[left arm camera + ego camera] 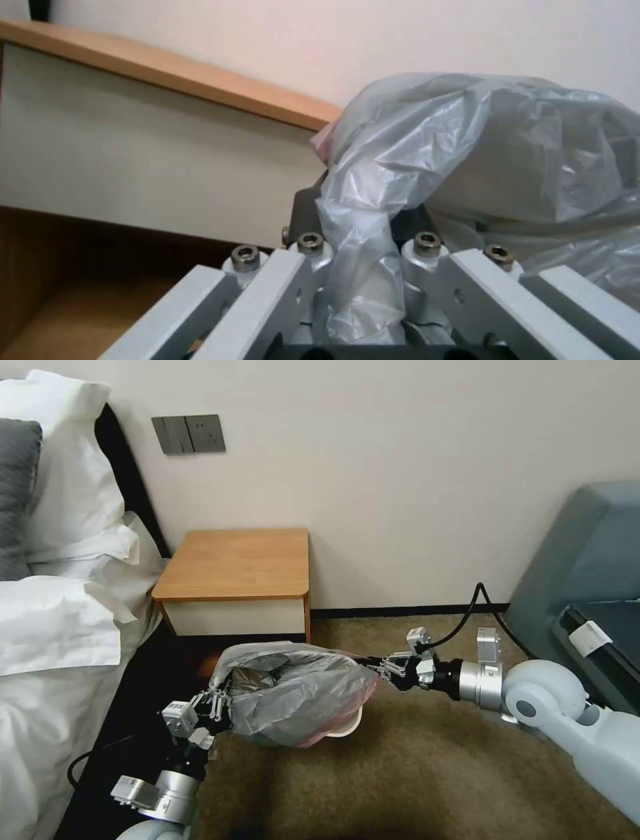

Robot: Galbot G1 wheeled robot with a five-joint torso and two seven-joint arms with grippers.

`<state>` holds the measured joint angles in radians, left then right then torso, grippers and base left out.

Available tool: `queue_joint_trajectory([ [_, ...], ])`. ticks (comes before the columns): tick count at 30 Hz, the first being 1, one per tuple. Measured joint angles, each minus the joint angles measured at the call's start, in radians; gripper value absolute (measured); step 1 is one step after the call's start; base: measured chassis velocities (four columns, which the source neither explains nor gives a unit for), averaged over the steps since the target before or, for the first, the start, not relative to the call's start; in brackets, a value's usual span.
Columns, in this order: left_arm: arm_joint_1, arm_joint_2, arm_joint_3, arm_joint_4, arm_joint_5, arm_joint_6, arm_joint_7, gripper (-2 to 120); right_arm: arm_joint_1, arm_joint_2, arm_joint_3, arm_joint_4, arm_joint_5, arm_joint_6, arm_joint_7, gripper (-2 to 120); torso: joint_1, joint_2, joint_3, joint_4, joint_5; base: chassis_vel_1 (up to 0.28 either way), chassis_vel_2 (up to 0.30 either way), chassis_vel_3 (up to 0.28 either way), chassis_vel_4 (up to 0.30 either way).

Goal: Pick up the garbage bag from the table and place it over the trash can.

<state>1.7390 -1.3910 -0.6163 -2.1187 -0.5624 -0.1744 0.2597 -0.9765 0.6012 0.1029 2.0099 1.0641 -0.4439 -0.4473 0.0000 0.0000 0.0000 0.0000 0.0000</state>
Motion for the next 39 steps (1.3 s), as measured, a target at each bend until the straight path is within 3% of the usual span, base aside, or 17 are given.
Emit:
queue_joint_trajectory([
  [9,-0.03,0.004,0.001,0.016,-0.04,0.031,-0.021,8,-0.01,0.003,0.0,-0.007,-0.031,0.016,-0.031,0,0.0,0.0,0.0,0.0,0.0,0.0,0.0,0.0,0.0],
  [16,-0.043,0.004,0.001,0.023,-0.042,0.04,-0.032,8,-0.015,0.008,-0.005,-0.016,-0.076,0.041,-0.03,25,0.0,0.0,0.0,0.0,0.0,0.0,0.0,0.0,0.0],
  [20,-0.05,0.005,0.002,0.03,-0.04,0.043,-0.035,8,-0.019,0.003,-0.005,-0.022,-0.109,0.052,-0.044,45,0.0,0.0,0.0,0.0,0.0,0.0,0.0,0.0,0.0],
  [21,-0.05,0.005,0.002,0.03,-0.04,0.043,-0.035,8,-0.019,0.003,-0.005,-0.022,-0.109,0.052,-0.044,45,0.0,0.0,0.0,0.0,0.0,0.0,0.0,0.0,0.0],
  [29,-0.064,0.008,0.008,0.036,-0.034,0.051,-0.072,8,-0.038,-0.023,0.007,-0.017,-0.244,0.101,-0.157,78,0.0,0.0,0.0,0.0,0.0,0.0,0.0,0.0,0.0],
  [36,-0.073,0.005,0.015,0.036,-0.028,0.056,-0.104,8,-0.069,-0.022,0.031,-0.007,-0.343,0.14,-0.193,98,0.0,0.0,0.0,0.0,0.0,0.0,0.0,0.0,0.0],
  [39,-0.076,0.002,0.02,0.036,-0.02,0.059,-0.115,8,-0.104,-0.013,0.057,-0.001,-0.369,0.156,-0.19,100,0.0,0.0,0.0,0.0003,0.0,0.0,0.0,0.0,0.0],
])
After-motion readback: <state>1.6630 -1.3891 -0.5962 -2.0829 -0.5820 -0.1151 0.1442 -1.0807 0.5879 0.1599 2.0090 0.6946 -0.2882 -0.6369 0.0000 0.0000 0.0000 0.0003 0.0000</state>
